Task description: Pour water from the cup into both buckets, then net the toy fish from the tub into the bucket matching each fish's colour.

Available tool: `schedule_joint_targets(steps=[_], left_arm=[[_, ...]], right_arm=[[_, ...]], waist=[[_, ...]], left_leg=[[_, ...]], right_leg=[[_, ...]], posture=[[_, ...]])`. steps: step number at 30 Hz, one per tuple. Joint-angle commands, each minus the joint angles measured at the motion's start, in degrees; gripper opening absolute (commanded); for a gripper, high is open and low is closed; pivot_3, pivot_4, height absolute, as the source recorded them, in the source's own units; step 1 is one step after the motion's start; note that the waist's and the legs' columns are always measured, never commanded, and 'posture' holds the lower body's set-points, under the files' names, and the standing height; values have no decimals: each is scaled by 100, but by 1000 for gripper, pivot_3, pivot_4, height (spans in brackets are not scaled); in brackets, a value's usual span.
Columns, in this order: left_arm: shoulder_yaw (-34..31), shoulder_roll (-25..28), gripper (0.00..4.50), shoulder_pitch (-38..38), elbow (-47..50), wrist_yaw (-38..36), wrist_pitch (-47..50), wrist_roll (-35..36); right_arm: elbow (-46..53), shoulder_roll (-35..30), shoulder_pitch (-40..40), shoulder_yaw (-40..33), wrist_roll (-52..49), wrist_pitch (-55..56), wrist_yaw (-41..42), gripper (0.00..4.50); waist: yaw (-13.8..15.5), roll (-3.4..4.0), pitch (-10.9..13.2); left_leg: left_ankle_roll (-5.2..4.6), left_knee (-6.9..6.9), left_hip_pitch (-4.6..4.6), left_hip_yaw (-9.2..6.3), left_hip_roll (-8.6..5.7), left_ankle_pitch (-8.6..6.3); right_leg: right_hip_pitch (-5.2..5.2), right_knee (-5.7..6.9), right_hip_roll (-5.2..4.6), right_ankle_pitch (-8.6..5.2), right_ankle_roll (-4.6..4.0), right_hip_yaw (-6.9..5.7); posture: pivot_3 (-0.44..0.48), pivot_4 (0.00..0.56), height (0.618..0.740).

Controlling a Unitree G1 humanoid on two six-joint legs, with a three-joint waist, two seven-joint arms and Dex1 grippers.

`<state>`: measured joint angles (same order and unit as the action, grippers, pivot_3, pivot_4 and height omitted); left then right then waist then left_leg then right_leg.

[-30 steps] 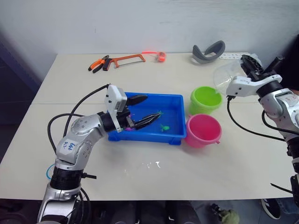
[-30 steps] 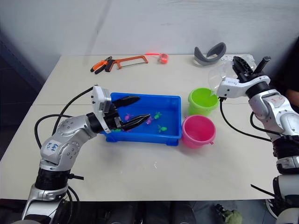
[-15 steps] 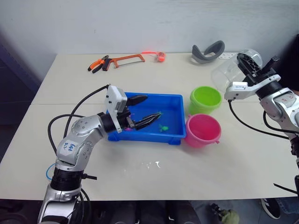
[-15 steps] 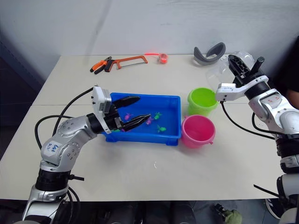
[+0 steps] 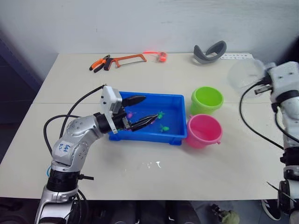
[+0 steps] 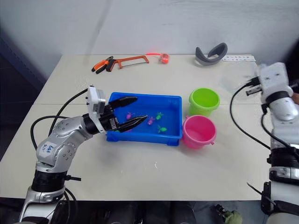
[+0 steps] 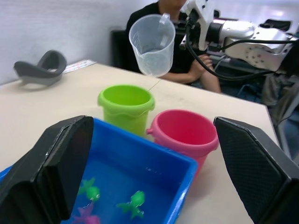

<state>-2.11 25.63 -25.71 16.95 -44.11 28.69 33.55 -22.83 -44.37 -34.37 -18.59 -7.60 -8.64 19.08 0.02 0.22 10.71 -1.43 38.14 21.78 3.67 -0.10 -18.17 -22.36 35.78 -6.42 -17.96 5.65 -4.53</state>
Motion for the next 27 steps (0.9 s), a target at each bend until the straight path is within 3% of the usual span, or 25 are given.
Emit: schedule_joint_targets(steps=[1,4,8,16,26,27], left_arm=[[-202,145,4500,50,352,-451,-167,383],[-107,281,4500,127,407,-756,-219,434],[189,419,4500,307,386,-1195,-560,156],[645,378,4500,498,371,-1444,-889,-112],[730,326,4500,515,420,-1360,-814,-80],[733,325,4500,510,416,-1357,-812,-79]], right_arm=[[818,176,515,-1124,-1436,-1154,417,25],[952,546,1072,-1697,-1943,-1212,437,25],[780,811,1677,-1638,-1732,-606,545,25],[-180,1160,1869,-1559,-1396,616,317,25],[-1098,1310,1831,-1476,-1356,1200,177,25],[-1116,1319,1834,-1498,-1423,1184,209,376]], waist=[[12,0,0],[7,1,0],[-3,1,-1],[-15,2,-1],[-22,3,-1],[-22,3,-1]], left_leg=[[0,-1,2,-2,0,0],[-2,3,1,1,-3,0],[-5,1,-7,10,-8,1],[-6,-2,-28,32,-10,2],[-7,-2,-28,30,-9,2],[-7,-2,-28,30,-9,2]], right_leg=[[0,0,0,0,0,-1],[0,4,-2,0,0,1],[0,10,-1,0,0,12],[-2,9,-1,0,0,39],[0,9,-7,0,0,40],[0,9,-7,0,0,39]], posture=[[0,150,740],[0,150,740],[0,150,740],[0,150,740],[0,150,740],[0,150,740]])
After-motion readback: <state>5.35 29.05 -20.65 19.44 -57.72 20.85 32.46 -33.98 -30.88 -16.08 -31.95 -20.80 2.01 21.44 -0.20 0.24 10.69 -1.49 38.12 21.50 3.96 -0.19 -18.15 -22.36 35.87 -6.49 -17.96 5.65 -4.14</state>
